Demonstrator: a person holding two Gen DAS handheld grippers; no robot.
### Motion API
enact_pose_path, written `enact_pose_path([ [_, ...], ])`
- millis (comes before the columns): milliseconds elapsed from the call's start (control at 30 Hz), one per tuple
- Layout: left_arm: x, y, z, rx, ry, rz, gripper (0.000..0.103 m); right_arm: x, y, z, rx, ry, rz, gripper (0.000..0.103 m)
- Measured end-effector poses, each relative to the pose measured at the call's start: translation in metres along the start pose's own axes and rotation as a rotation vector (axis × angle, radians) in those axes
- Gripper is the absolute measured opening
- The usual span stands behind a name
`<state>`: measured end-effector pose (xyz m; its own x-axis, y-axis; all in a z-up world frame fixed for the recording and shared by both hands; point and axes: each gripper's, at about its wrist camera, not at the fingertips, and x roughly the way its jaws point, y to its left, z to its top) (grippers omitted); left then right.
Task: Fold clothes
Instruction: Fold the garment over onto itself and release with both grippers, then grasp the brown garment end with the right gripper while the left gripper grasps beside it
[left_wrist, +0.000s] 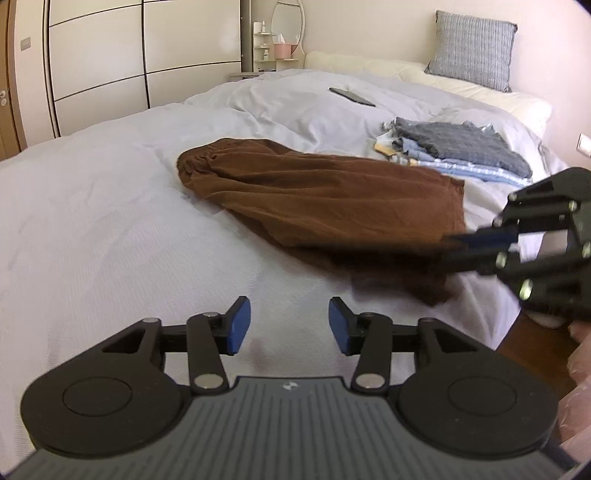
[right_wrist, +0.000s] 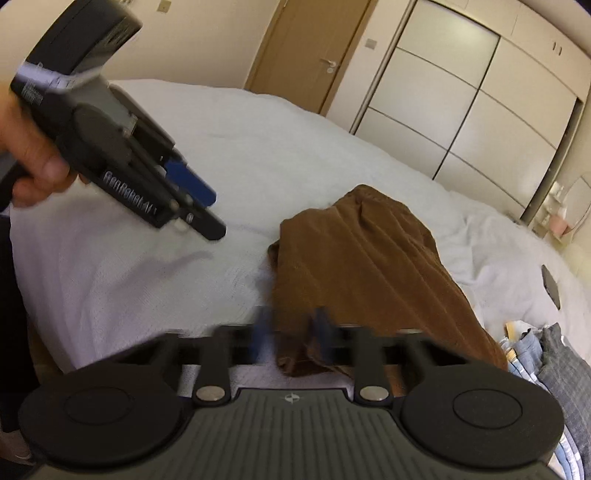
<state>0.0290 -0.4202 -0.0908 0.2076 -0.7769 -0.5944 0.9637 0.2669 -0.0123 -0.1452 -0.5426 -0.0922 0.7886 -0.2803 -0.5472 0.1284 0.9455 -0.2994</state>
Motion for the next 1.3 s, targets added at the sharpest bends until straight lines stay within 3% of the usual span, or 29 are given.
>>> enact_pose_path([
  [167,0.017,-0.006,0.012,-0.107,-0.025,-0.052,0.064,-0.026,-0.051,0.0,0.347,-0.081,0.059,0.008],
  [267,0.036,-0.013,0.02,-0.132,-0.032,-0.036,0.065,-0.035,-0.068,-0.004,0.453,-0.106,0.076,0.007],
  [500,0.081,-0.013,0.033,-0.099,-0.035,0.152,0.066,-0.034,-0.071,-0.012,0.493,-0.106,0.116,0.006],
  [633,0.056,0.016,0.025,-0.25,-0.101,0.26,0.061,-0.033,-0.072,-0.019,0.504,-0.096,0.121,0.006],
  [767,0.03,0.05,0.004,-0.393,-0.105,0.278,0.06,-0.029,-0.066,-0.026,0.462,-0.075,0.123,0.009],
  [800,0.026,0.055,-0.001,-0.412,-0.099,0.28,0.055,-0.027,-0.062,-0.027,0.439,-0.067,0.128,0.01],
  [933,0.013,0.07,-0.009,-0.422,-0.094,0.304,0.055,-0.017,-0.041,-0.027,0.306,-0.032,0.172,0.015],
  [1033,0.003,0.07,-0.009,-0.378,-0.1,0.303,0.055,-0.015,-0.025,-0.026,0.177,-0.025,0.146,0.029],
  [1133,-0.003,0.06,-0.01,-0.301,-0.104,0.276,0.058,-0.012,-0.014,-0.024,0.07,-0.027,0.123,0.032],
  [1300,-0.006,0.02,-0.015,-0.016,-0.123,0.238,0.058,-0.002,-0.004,-0.016,-0.007,-0.037,0.162,0.037],
])
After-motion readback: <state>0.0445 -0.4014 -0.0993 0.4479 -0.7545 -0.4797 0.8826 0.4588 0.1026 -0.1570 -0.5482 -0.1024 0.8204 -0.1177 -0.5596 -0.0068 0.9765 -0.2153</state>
